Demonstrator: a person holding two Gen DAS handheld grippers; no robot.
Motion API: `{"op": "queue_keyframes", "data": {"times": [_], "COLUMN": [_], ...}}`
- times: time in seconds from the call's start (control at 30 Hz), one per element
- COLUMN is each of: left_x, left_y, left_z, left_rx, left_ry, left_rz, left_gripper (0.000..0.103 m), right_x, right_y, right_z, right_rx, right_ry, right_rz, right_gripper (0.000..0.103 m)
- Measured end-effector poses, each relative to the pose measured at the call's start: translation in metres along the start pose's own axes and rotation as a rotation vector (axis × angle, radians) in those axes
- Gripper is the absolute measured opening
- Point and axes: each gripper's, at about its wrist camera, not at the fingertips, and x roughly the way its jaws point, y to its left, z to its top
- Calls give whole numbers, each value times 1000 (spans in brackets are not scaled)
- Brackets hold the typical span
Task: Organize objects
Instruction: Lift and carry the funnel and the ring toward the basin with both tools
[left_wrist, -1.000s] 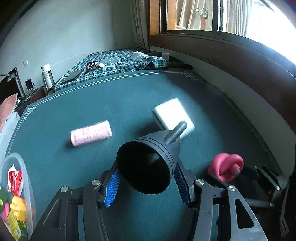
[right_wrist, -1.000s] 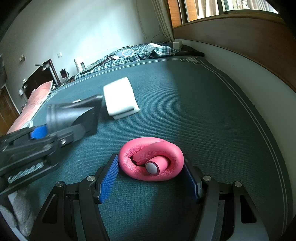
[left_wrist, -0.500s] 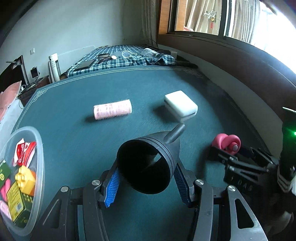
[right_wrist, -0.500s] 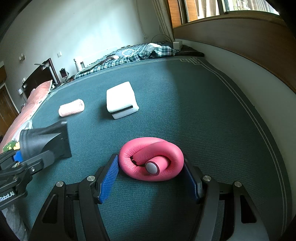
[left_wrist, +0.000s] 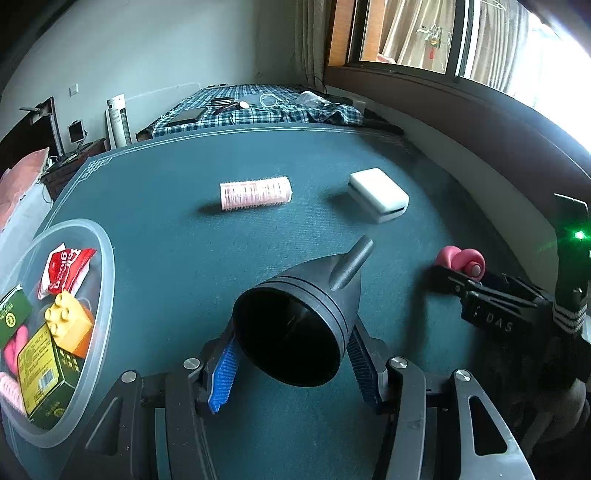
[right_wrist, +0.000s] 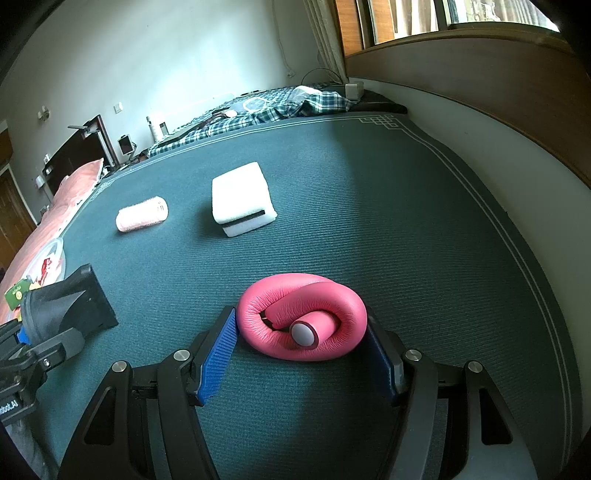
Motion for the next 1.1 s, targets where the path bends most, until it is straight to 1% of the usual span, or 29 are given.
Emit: {"op": "queue_keyframes", "data": {"times": [0.5, 1.1], "left_x": [-13, -46], "left_y": [7, 28], "left_z": [-11, -18], "left_rx": [0, -16], "left_ry": [-13, -66], "left_rz": [-15, -19], "left_gripper": [58, 58], "right_x": [0, -2], "right_y": [0, 0], "right_z": [0, -1], "right_rx": [-2, -25], "right_ry": [0, 4], "right_rz": [-5, -41], "right_gripper": [66, 66]}}
